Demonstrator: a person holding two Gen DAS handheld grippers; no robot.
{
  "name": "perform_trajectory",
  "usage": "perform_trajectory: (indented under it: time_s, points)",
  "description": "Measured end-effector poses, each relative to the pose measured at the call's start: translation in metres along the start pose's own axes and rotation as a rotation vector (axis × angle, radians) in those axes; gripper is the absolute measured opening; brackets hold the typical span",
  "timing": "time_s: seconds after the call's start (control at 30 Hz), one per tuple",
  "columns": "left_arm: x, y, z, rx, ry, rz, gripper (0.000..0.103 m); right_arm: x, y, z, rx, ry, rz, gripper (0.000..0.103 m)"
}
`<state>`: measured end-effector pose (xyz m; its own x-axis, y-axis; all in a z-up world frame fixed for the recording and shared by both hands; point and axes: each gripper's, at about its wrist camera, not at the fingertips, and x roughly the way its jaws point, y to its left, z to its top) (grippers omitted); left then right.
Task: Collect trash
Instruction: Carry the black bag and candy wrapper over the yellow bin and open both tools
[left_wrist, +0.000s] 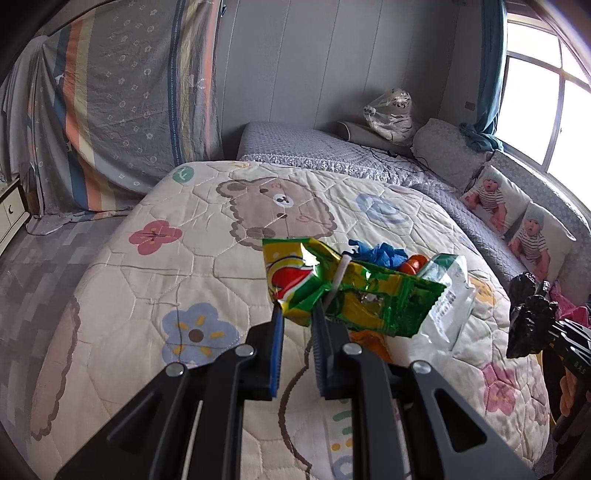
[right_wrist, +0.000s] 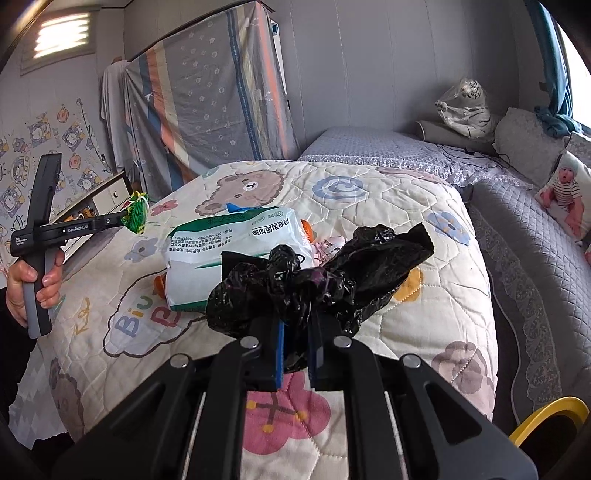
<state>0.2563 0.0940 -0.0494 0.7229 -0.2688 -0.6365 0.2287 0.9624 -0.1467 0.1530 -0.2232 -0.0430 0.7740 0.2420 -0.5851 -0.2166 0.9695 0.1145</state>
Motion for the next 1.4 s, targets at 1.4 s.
perform_trajectory:
  time_s: [1.4]
  points:
    - [-0.03,-0.268,-0.026,0.344,-0.003,-0.351,0.013,-0.145,-0.127,-0.081,0.237,-0.13,-0.418,0.008]
